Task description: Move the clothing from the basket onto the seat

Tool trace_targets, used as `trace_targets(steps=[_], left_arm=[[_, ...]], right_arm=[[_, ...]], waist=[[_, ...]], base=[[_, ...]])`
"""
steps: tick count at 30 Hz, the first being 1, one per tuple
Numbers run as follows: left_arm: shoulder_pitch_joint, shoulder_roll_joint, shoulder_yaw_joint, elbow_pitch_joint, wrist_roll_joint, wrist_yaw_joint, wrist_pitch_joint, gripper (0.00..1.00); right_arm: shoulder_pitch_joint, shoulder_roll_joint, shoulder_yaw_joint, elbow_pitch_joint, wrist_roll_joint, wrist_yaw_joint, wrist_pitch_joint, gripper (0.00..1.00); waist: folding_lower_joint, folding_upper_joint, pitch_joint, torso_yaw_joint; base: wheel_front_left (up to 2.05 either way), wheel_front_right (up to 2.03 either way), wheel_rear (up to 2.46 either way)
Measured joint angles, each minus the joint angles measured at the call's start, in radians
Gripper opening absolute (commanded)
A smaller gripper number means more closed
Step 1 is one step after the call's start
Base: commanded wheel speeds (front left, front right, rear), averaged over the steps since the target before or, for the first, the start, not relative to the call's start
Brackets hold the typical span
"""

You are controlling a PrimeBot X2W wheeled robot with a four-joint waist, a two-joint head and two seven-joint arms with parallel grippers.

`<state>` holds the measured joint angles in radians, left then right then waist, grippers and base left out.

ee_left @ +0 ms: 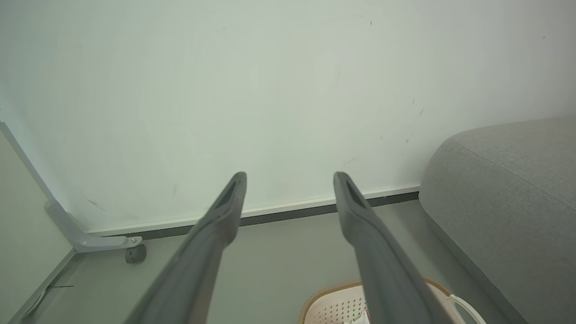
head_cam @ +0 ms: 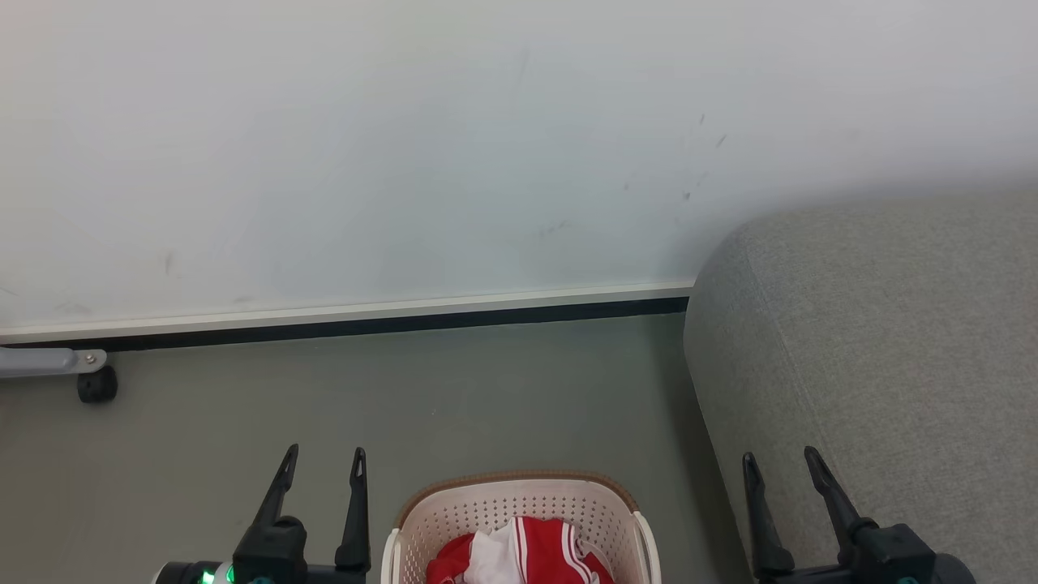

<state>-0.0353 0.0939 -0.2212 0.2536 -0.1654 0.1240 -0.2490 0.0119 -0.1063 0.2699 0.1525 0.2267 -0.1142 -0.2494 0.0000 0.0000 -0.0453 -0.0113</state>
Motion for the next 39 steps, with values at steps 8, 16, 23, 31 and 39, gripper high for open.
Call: trace_targets(steps=[8, 16, 23, 31, 39], left_arm=[[0.002, -0.002, 0.002, 0.022, 0.007, 0.000, -0.004, 1.00], [0.002, -0.004, 0.009, 0.033, 0.001, -0.001, -0.004, 1.00], [0.002, -0.007, 0.011, 0.038, 0.001, -0.003, -0.004, 1.00], [0.003, -0.007, 0.013, 0.028, 0.002, -0.010, -0.004, 1.00], [-0.016, 0.006, -0.017, 0.019, 0.030, -0.038, -0.004, 1.00]], right_arm=[[0.001, -0.001, 0.002, 0.000, -0.019, 0.000, 0.000, 1.00], [0.001, -0.001, -0.002, 0.001, -0.025, 0.000, 0.000, 1.00], [0.003, -0.001, -0.007, 0.002, -0.025, 0.000, 0.000, 1.00], [0.007, 0.000, -0.014, -0.011, -0.025, 0.000, 0.000, 1.00], [-0.002, -0.005, -0.043, -0.053, -0.033, 0.000, 0.000, 1.00]], waist=[[0.0000, 0.0000, 0.001, -0.001], [0.0000, 0.0000, 0.002, -0.001], [0.0000, 0.0000, 0.005, 0.000], [0.0000, 0.0000, 0.030, 0.000], [0.0000, 0.0000, 0.096, -0.004]], base=[[0.00, 0.00, 0.00], [0.00, 0.00, 0.00], [0.00, 0.00, 0.00], [0.00, 0.00, 0.00], [0.00, 0.00, 0.00]])
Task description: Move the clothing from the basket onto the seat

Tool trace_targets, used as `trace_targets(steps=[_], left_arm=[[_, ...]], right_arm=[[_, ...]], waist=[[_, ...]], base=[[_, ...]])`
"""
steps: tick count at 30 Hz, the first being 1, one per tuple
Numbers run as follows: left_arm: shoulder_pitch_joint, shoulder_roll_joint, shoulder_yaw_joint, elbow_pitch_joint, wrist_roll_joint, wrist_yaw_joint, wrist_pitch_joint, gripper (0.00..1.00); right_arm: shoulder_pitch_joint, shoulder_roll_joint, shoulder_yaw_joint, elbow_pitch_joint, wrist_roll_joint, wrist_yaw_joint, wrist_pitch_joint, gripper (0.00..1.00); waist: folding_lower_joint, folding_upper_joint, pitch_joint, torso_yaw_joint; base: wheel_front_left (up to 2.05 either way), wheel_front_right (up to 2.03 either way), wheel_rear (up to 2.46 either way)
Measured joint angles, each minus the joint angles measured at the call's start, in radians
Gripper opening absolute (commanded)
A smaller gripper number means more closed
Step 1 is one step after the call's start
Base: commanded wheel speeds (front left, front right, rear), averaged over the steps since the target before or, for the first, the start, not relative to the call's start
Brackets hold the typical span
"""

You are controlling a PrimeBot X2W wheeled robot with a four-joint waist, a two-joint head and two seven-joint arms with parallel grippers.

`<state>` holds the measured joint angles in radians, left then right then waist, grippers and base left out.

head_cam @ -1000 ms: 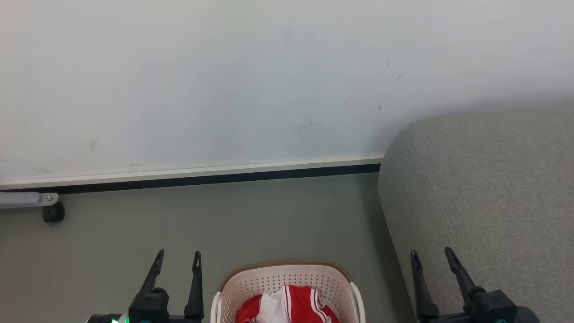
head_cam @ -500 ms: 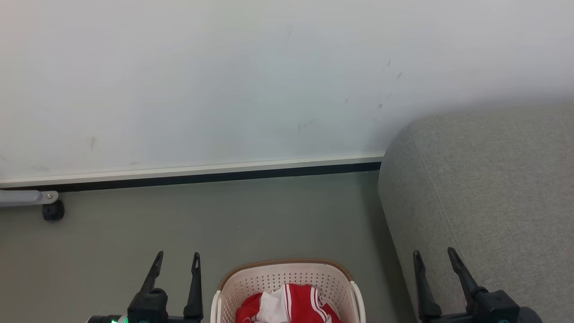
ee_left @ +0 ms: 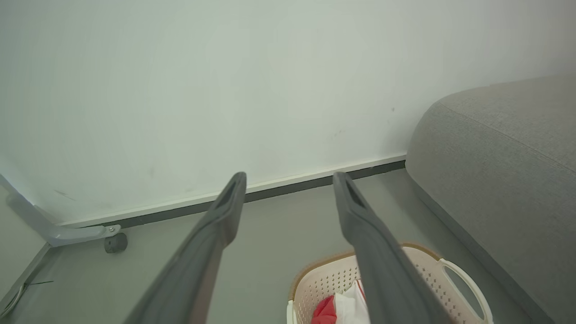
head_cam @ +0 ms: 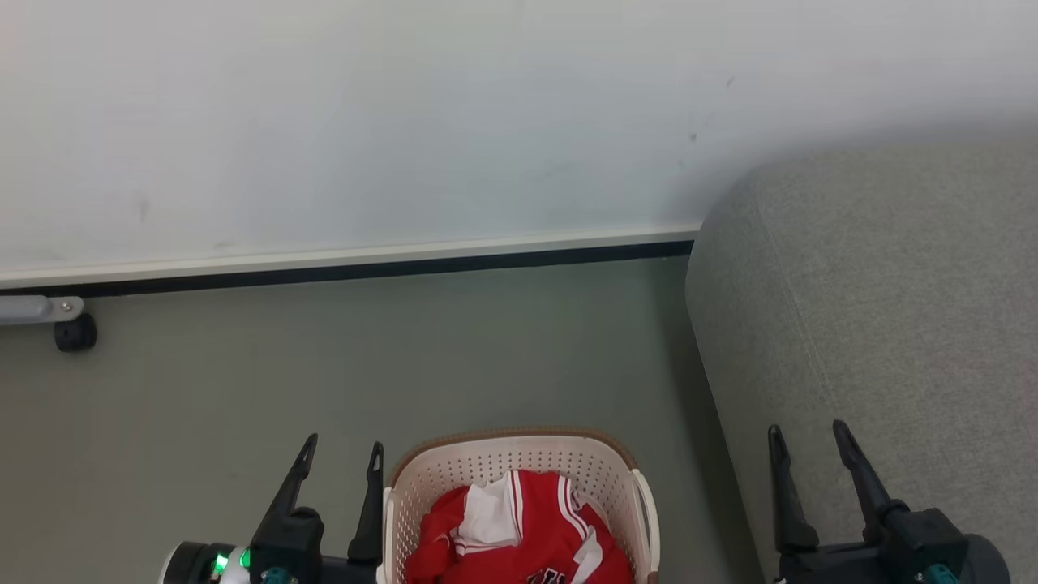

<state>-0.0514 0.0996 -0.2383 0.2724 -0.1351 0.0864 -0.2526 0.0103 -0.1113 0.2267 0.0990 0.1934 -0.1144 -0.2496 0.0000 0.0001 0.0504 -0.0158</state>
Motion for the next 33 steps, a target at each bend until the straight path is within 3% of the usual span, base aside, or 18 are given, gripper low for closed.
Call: trace_targets(steps=[13, 33], left_arm=[[-0.110, -0.004, -0.079, 0.111, 0.047, -0.043, 0.000, 1.00], [-0.364, -0.029, -0.231, 0.374, 0.173, -0.105, 0.076, 1.00]], right_arm=[[-0.071, -0.005, -0.042, -0.092, -0.020, 0.000, -0.003, 1.00], [-0.138, -0.005, -0.084, -0.310, -0.072, -0.002, -0.007, 1.00]], waist=[[0.0002, 0.0000, 0.173, -0.026], [0.0003, 0.0001, 0.462, -0.134]], base=[[0.00, 0.00, 0.00], [0.00, 0.00, 0.00]])
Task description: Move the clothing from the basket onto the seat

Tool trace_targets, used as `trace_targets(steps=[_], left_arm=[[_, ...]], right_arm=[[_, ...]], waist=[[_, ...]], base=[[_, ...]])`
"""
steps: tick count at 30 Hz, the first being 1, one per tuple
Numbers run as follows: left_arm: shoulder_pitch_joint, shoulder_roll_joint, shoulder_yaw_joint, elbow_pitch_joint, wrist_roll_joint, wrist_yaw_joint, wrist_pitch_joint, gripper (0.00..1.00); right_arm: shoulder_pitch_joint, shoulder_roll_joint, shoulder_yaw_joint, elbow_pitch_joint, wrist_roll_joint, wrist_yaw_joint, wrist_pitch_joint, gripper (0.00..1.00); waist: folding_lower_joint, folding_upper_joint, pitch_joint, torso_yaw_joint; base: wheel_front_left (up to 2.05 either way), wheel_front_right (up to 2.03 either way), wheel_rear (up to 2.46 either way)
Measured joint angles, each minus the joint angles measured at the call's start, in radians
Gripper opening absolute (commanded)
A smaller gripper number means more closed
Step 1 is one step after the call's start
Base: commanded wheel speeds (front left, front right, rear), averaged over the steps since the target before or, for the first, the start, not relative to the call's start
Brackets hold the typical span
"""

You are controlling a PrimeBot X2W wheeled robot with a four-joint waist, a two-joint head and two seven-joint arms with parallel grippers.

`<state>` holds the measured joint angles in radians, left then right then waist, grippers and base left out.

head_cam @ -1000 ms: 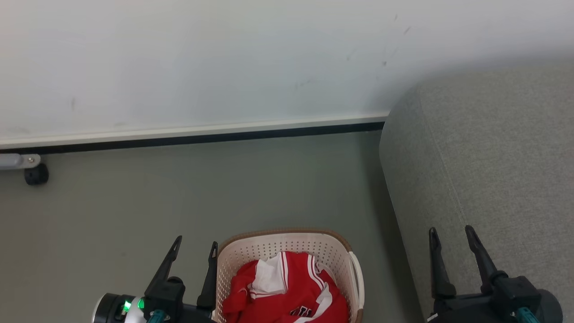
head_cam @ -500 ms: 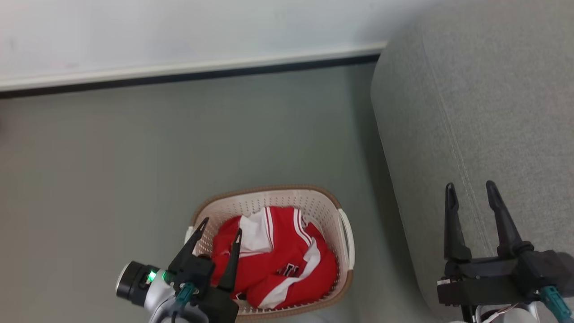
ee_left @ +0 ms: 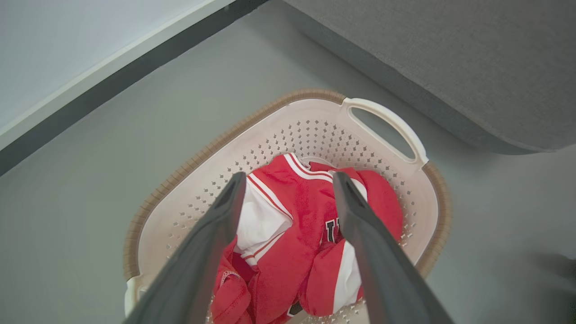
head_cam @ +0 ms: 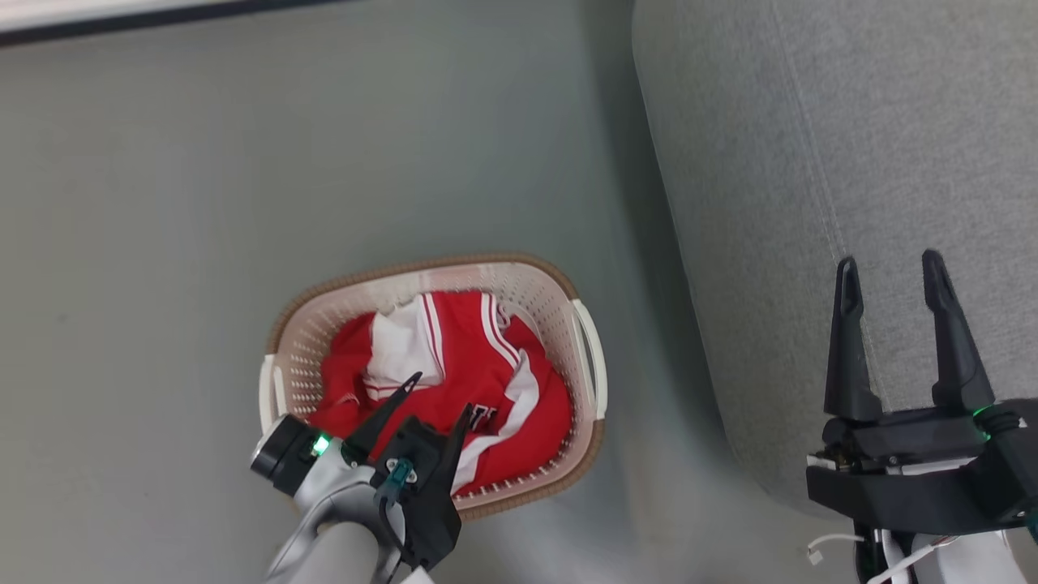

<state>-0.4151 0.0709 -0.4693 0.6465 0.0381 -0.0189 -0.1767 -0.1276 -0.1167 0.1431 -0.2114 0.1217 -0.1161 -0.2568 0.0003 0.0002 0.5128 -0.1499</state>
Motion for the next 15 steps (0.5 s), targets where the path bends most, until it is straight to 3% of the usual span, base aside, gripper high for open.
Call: trace_targets(steps=[15], left_arm=[[-0.184, -0.011, -0.036, 0.139, 0.044, -0.009, 0.036, 1.00]], right_arm=[[-0.074, 0.002, -0.006, -0.136, -0.033, -0.004, 0.000, 1.00]], waist=[[-0.0001, 0.0000, 0.229, -0.047]], base=[[0.00, 0.00, 0.00]])
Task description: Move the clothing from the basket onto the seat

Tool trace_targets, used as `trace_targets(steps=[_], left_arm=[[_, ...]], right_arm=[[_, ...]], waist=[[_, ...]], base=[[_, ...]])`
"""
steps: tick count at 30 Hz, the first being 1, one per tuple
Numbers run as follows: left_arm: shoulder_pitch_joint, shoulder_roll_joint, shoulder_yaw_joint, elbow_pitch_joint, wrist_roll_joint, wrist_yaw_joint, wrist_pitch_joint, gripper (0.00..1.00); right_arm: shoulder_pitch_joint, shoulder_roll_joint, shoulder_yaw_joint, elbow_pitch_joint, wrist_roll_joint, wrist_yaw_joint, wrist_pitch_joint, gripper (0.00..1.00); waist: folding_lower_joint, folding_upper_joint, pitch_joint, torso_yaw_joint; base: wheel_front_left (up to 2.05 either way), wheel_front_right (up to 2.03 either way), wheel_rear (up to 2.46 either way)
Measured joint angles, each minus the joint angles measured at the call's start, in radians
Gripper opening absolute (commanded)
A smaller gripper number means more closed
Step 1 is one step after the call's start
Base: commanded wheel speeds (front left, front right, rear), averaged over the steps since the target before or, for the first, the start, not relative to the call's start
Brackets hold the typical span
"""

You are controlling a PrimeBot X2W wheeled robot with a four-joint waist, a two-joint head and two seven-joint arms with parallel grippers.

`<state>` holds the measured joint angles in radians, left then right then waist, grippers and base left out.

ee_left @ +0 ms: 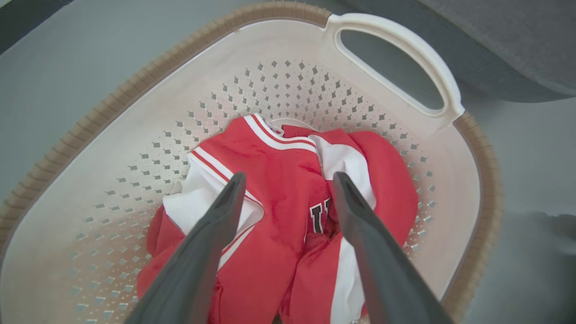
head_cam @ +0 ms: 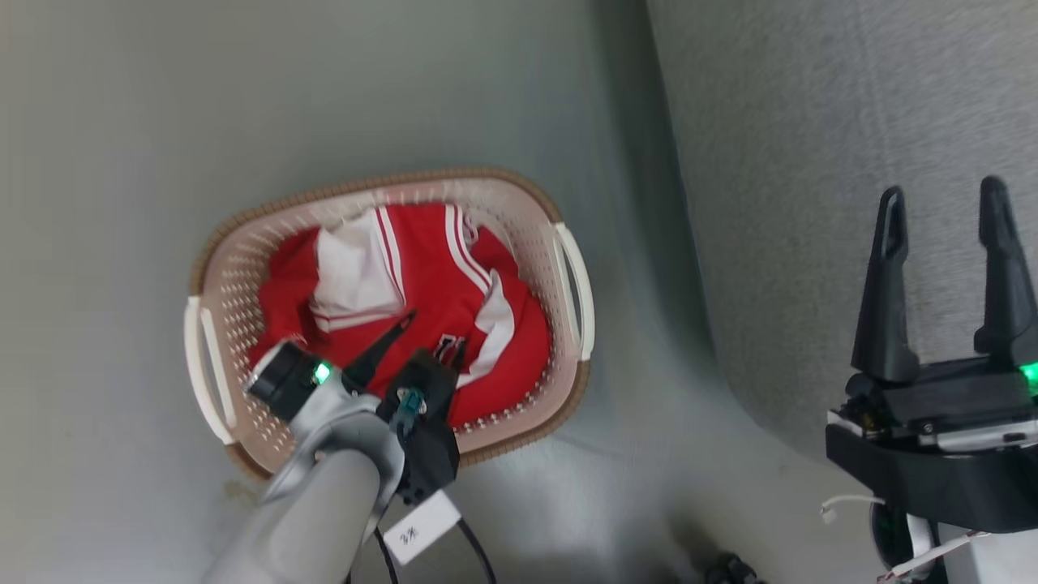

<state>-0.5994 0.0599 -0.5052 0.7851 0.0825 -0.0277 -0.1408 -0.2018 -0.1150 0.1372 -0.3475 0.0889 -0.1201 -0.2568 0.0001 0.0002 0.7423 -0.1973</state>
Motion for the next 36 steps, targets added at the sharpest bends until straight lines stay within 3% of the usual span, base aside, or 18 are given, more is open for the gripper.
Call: trace_targets(steps=[8, 17, 22, 28, 29, 30, 31, 32, 36], left_arm=[[-0.100, -0.001, 0.012, 0.051, 0.001, 0.012, 0.016, 1.00], [-0.204, 0.007, 0.036, 0.116, 0.015, 0.056, 0.025, 1.00], [-0.236, 0.022, 0.048, 0.157, 0.018, 0.091, 0.025, 1.00], [-0.268, 0.018, 0.052, 0.204, 0.032, 0.100, 0.026, 1.00], [-0.273, 0.017, 0.053, 0.212, 0.032, 0.100, 0.029, 0.89], [-0.277, 0.017, 0.055, 0.218, 0.032, 0.100, 0.033, 0.45], [-0.280, 0.016, 0.056, 0.223, 0.032, 0.100, 0.033, 0.26], [-0.282, 0.014, 0.058, 0.229, 0.032, 0.100, 0.033, 0.00], [-0.285, 0.008, 0.059, 0.244, 0.027, 0.101, 0.014, 0.00]], right_arm=[[-0.061, 0.004, 0.006, -0.064, -0.018, 0.000, 0.000, 1.00], [-0.128, 0.015, 0.010, -0.076, -0.024, 0.000, 0.000, 1.00], [-0.139, 0.016, 0.011, -0.068, -0.027, 0.000, 0.000, 1.00], [-0.157, 0.019, 0.017, -0.061, -0.027, 0.000, 0.000, 1.00], [-0.158, 0.020, 0.017, -0.060, -0.027, 0.000, 0.000, 1.00], [-0.158, 0.020, 0.017, -0.058, -0.028, 0.000, 0.000, 1.00], [-0.158, 0.020, 0.018, -0.056, -0.028, 0.000, 0.000, 1.00], [-0.158, 0.021, 0.018, -0.054, -0.028, 0.000, 0.000, 1.00], [-0.165, 0.023, 0.016, -0.027, -0.028, 0.000, 0.000, 1.00]], waist=[[0.0000, 0.0000, 0.122, -0.008], [0.0000, -0.0001, 0.249, -0.011], [0.0000, -0.0001, 0.294, -0.012], [-0.0001, -0.0001, 0.314, -0.017], [-0.0001, -0.0001, 0.315, -0.017], [-0.0001, -0.0001, 0.316, -0.018], [-0.0002, -0.0001, 0.316, -0.019], [-0.0001, -0.0001, 0.316, -0.020], [-0.0001, -0.0001, 0.308, -0.021]], base=[[0.00, 0.00, 0.00], [0.00, 0.00, 0.00], [0.00, 0.00, 0.00], [0.00, 0.00, 0.00], [0.00, 0.00, 0.00], [0.00, 0.00, 0.00], [0.00, 0.00, 0.00], [0.00, 0.00, 0.00], [0.00, 0.00, 0.00]])
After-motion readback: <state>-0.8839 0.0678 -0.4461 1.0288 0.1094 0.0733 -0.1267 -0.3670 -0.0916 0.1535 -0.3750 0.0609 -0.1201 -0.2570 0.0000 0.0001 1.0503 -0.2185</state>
